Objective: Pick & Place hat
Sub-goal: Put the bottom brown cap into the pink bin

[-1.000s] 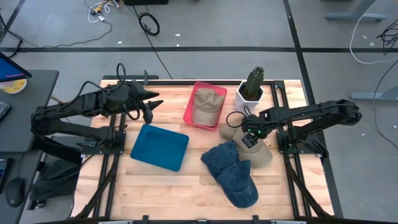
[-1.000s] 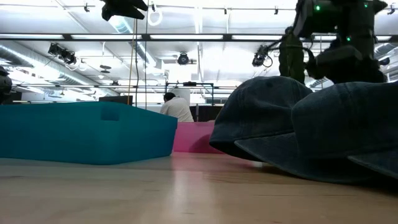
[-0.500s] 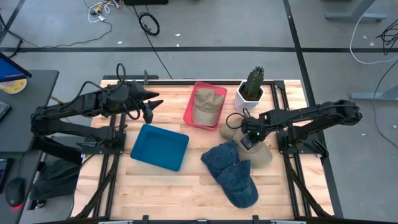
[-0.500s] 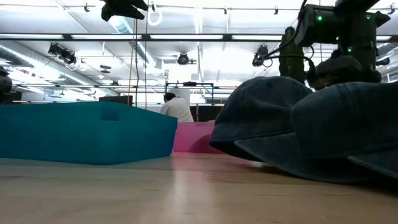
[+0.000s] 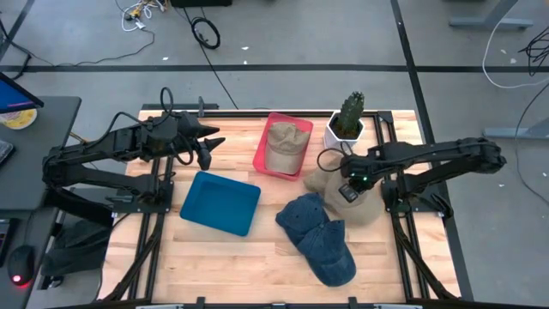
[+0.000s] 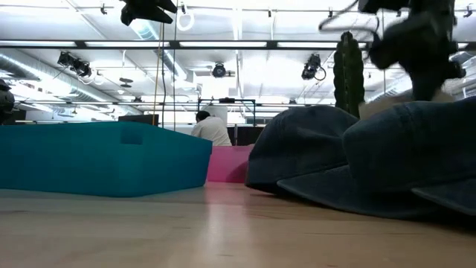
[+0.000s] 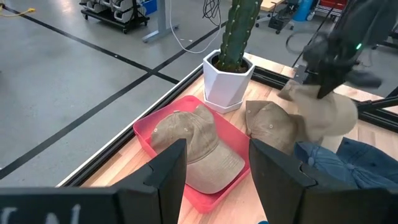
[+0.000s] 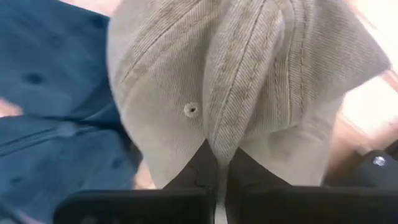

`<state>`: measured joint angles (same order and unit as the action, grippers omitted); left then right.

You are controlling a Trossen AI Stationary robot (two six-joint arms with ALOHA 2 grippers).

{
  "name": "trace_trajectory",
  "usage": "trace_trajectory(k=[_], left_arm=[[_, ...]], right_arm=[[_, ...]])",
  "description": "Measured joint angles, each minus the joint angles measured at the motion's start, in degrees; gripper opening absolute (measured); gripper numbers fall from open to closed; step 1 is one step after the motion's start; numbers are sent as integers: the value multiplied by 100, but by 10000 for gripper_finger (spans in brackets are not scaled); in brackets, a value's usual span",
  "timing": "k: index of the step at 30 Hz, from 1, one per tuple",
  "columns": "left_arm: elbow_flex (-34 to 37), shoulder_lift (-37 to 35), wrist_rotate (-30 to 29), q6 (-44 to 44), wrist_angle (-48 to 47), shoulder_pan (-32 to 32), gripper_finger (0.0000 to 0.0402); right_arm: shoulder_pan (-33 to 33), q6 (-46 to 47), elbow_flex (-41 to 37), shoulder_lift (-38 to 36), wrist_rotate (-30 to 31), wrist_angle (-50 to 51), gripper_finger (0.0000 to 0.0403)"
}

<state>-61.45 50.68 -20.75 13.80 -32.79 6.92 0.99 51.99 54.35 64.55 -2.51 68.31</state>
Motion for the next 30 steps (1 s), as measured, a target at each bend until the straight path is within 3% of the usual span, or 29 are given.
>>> trace_trajectory(k=[9, 16, 25, 30], left_arm=[[0, 0, -170, -6, -3, 2, 177], [0, 0, -173, -1, -1, 2, 177], [0, -2, -210, 8, 1, 2, 177], [0, -2, -211, 10, -2, 2, 177]], right_arm=[[42, 71, 1309, -413, 8, 614, 2], [40, 160, 1542, -549, 14, 578, 1], [119, 612, 1542, -51, 262, -1969, 0], [108, 920, 1542, 437, 572, -2801, 0]])
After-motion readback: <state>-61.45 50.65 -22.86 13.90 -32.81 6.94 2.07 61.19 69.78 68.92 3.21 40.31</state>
